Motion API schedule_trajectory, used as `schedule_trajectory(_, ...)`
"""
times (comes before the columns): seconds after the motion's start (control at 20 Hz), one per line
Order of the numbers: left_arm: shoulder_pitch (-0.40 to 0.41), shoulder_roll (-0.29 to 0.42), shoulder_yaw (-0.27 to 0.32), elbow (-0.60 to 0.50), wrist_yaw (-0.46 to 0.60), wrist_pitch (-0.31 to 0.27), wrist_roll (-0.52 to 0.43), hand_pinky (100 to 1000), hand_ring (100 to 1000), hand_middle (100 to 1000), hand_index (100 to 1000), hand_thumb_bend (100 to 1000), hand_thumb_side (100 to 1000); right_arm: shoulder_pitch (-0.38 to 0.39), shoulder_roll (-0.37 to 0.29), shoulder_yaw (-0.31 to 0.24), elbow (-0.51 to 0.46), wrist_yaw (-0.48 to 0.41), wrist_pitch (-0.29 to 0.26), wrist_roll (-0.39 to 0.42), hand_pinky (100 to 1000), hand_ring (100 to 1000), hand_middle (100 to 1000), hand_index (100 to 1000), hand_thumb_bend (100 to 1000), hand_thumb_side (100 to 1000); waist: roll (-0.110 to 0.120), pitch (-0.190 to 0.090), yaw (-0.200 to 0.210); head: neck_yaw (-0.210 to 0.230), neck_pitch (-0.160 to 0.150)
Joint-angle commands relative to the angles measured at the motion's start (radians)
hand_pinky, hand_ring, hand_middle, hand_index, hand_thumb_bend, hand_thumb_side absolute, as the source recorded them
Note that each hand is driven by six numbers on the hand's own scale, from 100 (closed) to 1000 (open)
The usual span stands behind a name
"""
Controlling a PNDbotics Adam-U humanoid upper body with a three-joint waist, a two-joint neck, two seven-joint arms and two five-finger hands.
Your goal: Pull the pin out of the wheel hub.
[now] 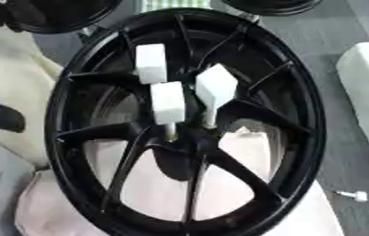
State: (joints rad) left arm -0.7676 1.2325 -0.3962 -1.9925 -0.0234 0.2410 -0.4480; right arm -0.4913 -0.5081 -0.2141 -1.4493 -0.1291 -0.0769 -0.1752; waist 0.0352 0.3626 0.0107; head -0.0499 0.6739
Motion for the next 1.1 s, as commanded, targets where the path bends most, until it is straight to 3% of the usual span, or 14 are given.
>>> schedule_trajectory(0.05, -0.024, 0.003, -0.02, -0.007, -0.016, 0.031, -0.002, 780, 753, 797, 863, 877, 419, -0.004, -0.018, 0.0, -0.013, 0.007, 0.0, 0.005, 857, 738, 664, 728, 510, 513, -0.001, -0.017, -0.002, 0.005, -0.009)
schedule_trajectory(0.55, -0.107, -0.07, -0.092, -0.007, -0.077, 0.087, 0.033, 782, 753, 802, 859, 873, 407, 0.003, -0.009, 0.011, -0.009, 0.013, 0.003, 0.016, 858, 738, 664, 728, 514, 515, -0.001, -0.02, 0.003, 0.006, -0.012)
schedule_trajectory(0.75, -0.183, -0.125, -0.118, -0.007, -0.116, 0.09, 0.019, 783, 753, 797, 857, 879, 416, 0.009, -0.006, 0.012, -0.007, 0.014, 0.004, 0.017, 858, 738, 664, 728, 513, 516, -0.003, -0.025, 0.007, 0.007, -0.01)
schedule_trajectory(1.1, -0.329, -0.258, -0.175, 0.002, -0.167, 0.156, -0.039, 781, 747, 784, 841, 881, 416, 0.018, 0.001, 0.014, -0.004, 0.014, 0.004, 0.019, 858, 737, 664, 728, 513, 518, -0.009, -0.031, 0.014, 0.012, -0.008)
